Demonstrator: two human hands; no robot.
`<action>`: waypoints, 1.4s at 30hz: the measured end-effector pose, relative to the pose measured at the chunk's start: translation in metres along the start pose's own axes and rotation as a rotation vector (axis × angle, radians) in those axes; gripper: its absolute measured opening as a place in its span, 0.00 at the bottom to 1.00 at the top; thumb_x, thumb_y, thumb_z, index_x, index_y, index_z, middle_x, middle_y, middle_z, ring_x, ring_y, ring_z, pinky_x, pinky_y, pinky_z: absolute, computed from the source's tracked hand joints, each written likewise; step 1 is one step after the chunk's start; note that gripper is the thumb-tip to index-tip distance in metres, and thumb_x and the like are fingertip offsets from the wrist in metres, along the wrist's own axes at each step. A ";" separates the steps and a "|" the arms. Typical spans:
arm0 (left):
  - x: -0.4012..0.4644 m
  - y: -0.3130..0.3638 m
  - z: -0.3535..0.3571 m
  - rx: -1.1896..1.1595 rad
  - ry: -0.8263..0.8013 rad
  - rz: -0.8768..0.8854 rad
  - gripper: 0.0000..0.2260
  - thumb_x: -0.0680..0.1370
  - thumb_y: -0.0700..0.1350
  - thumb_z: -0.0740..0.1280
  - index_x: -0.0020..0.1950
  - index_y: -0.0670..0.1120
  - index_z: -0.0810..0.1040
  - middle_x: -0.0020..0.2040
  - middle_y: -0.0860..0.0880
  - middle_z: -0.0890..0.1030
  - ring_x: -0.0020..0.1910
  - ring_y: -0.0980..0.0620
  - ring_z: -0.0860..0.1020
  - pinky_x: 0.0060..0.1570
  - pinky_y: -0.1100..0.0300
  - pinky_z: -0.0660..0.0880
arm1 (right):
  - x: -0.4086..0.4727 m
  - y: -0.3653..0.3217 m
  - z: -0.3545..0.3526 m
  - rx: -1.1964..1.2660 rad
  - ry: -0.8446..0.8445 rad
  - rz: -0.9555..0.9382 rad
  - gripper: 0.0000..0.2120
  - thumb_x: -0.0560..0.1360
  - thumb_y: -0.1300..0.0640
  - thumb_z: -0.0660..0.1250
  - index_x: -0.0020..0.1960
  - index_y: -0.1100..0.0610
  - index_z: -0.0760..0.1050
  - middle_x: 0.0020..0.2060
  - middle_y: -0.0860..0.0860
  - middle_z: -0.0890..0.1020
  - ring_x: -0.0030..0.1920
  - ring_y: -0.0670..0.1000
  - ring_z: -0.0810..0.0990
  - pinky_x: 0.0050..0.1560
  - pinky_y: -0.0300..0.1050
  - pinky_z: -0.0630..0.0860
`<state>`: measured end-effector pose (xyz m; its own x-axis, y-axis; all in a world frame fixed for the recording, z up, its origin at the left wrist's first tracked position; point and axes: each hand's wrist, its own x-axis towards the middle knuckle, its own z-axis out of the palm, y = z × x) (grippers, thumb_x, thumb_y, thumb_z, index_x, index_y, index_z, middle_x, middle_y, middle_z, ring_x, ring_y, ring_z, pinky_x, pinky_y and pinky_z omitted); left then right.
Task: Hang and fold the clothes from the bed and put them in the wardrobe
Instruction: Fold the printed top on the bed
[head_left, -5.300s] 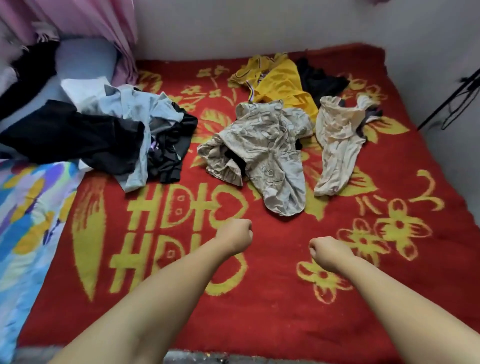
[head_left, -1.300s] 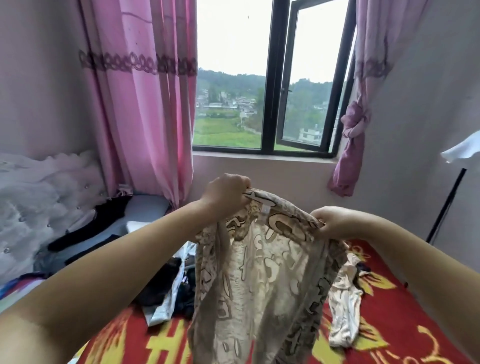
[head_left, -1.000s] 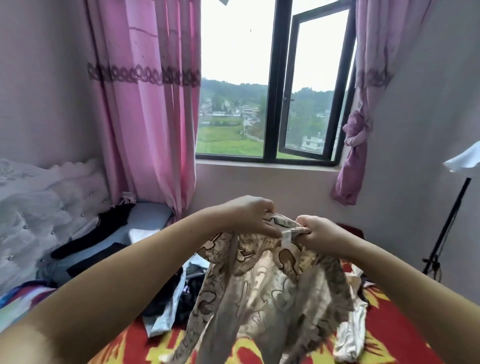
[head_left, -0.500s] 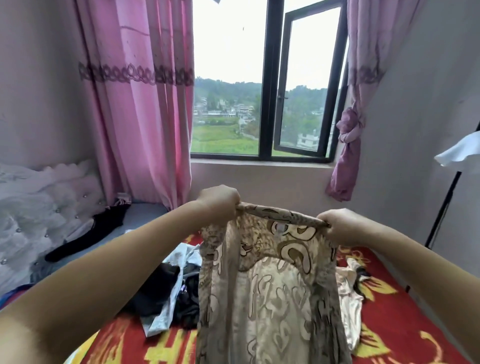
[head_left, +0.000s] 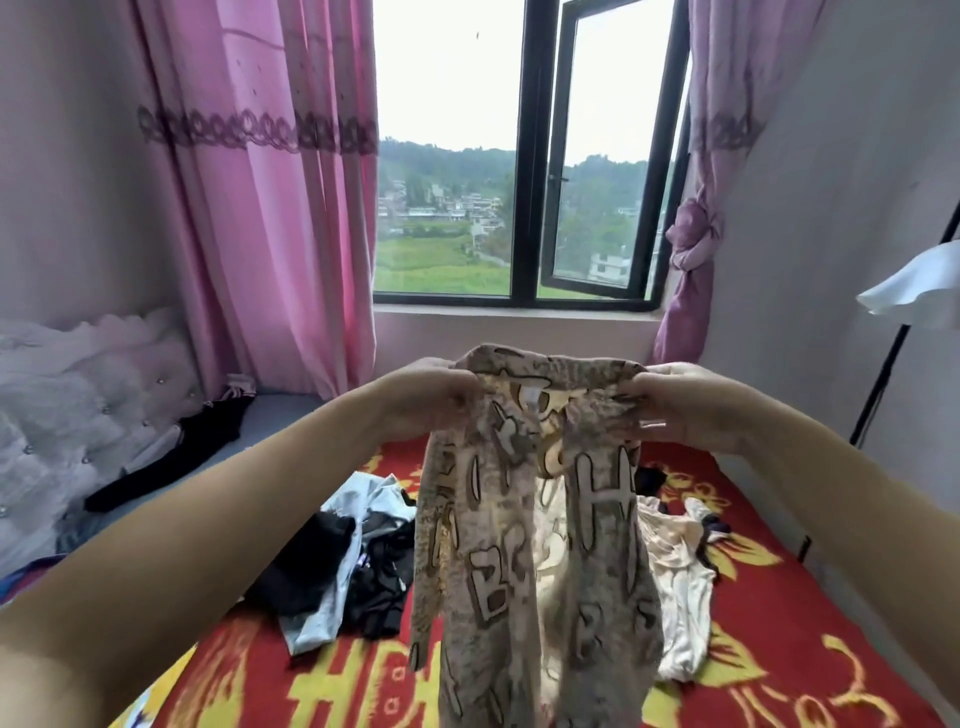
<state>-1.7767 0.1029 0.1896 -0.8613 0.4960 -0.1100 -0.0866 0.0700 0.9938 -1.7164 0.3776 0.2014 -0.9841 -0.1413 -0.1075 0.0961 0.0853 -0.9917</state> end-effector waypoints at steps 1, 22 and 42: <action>-0.002 0.000 -0.002 0.165 0.011 0.056 0.07 0.75 0.30 0.63 0.51 0.38 0.72 0.42 0.44 0.77 0.36 0.52 0.77 0.40 0.60 0.78 | -0.002 -0.002 -0.003 -0.074 -0.064 -0.019 0.05 0.75 0.67 0.64 0.50 0.62 0.76 0.41 0.56 0.84 0.41 0.50 0.84 0.45 0.44 0.82; -0.009 0.018 -0.021 0.752 0.477 0.535 0.13 0.82 0.52 0.59 0.51 0.44 0.77 0.35 0.53 0.78 0.23 0.63 0.73 0.25 0.72 0.71 | 0.024 0.000 0.009 -0.627 0.249 -0.568 0.10 0.73 0.40 0.65 0.45 0.46 0.77 0.37 0.44 0.84 0.37 0.41 0.82 0.35 0.25 0.72; -0.001 0.005 0.029 0.905 0.344 0.541 0.15 0.76 0.39 0.65 0.62 0.40 0.73 0.58 0.43 0.77 0.59 0.46 0.75 0.61 0.46 0.73 | 0.041 0.013 0.061 -0.530 -0.062 -0.390 0.23 0.76 0.64 0.63 0.58 0.35 0.69 0.52 0.47 0.81 0.49 0.43 0.81 0.49 0.42 0.80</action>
<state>-1.7620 0.1281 0.1937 -0.7802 0.3955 0.4846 0.6199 0.5926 0.5144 -1.7466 0.3128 0.1797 -0.9200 -0.3152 0.2330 -0.3678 0.4881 -0.7915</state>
